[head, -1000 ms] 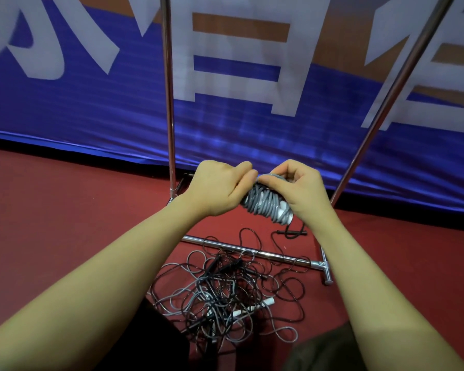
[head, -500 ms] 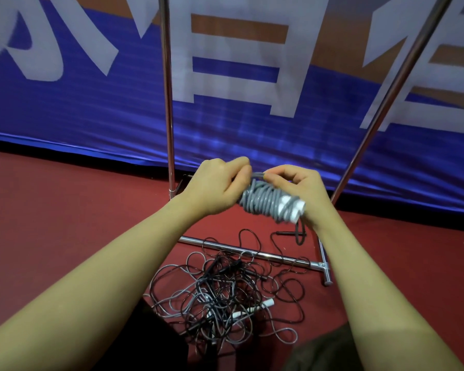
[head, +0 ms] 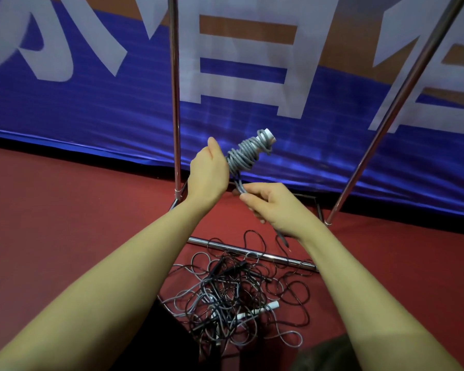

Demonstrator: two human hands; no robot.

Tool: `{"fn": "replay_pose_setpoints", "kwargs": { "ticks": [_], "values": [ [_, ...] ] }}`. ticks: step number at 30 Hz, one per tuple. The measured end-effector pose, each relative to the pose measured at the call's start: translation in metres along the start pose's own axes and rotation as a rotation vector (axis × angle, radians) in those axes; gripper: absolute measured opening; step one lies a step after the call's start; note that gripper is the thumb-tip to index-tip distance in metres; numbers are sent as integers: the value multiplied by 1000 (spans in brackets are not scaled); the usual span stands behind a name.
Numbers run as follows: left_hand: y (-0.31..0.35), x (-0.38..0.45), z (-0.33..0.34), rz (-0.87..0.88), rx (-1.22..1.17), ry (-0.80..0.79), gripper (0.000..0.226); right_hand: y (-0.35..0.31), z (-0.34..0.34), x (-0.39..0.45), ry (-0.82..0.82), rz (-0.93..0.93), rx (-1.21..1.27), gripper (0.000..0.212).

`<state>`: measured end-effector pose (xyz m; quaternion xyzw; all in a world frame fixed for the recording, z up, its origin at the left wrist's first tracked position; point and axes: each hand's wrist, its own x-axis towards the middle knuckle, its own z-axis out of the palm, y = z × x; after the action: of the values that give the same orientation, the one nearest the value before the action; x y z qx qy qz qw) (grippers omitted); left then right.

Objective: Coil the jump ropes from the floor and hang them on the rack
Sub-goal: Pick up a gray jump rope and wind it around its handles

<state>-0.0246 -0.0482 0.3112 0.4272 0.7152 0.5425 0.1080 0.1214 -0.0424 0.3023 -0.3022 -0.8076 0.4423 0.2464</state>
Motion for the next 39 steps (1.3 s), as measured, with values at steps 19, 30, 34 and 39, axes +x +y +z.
{"fn": "replay_pose_setpoints", "kwargs": {
  "ticks": [19,30,34,39],
  "values": [
    [-22,4,4,348,767,-215,41,4,-11,-2,138,-261,-466,19],
    [-22,0,-5,815,557,-153,33,8,-11,-4,477,-229,-92,18],
    [-21,0,-9,800,520,-62,33,9,-6,-4,445,-224,-16,21],
    [-16,0,-15,826,527,17,32,4,-3,-6,310,-164,43,30]
  ]
}}
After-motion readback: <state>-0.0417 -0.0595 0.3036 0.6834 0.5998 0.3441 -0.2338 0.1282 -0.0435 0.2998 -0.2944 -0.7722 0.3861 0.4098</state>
